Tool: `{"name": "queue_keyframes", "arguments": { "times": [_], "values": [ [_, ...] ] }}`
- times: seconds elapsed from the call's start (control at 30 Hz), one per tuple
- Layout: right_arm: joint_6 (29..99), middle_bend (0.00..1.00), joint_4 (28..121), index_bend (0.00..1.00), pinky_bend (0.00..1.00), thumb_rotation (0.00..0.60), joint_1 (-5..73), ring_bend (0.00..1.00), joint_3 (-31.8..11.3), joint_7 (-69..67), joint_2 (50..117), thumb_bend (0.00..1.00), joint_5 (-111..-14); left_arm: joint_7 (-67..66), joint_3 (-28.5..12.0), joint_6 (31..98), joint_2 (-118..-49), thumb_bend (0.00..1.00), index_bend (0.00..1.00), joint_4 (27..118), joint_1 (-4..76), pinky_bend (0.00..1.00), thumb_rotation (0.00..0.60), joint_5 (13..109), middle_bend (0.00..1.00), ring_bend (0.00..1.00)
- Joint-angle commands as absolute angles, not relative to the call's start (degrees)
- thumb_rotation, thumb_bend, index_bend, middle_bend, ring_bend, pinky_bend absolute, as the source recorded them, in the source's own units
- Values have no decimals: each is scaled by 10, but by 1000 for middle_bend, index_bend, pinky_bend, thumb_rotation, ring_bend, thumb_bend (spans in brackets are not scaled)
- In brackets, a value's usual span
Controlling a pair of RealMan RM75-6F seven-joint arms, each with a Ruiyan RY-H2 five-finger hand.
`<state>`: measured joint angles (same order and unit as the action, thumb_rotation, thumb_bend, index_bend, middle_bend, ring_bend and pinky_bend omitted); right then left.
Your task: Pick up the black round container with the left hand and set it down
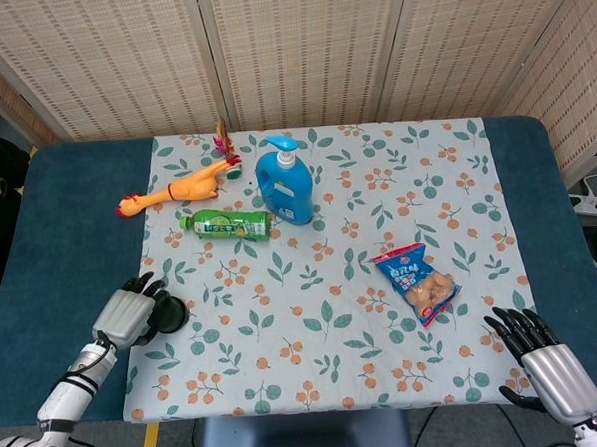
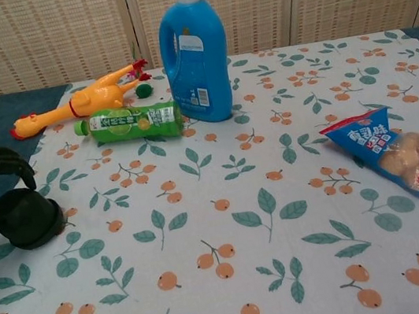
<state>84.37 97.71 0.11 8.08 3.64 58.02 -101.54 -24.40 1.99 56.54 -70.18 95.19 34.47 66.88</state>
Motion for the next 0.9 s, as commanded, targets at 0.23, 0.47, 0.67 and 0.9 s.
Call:
{"name": "queue_keyframes", "arguments": {
  "times": [0.23,0.47,0.67,0.9],
  "values": [
    [844,0,977,0,0,600,1,0,80,37,581,70,-1014,-229,19,545,-701,381,490,950,346,149,600,673,59,0],
    [841,0,978,0,0,600,2,0,79,38,581,70,-1012,-223,20,522,-683,370,86,963,352,151,600,671,0,0],
    [842,0,978,0,0,600,1,0,80,39,581,70,-1012,-230,21,497,-677,357,0,970,361,146,600,648,0,0],
    [841,0,978,0,0,600,2,0,79,37,581,70,-1011,-240,18,506,-690,356,59,957,361,147,600,642,0,0]
  ]
}}
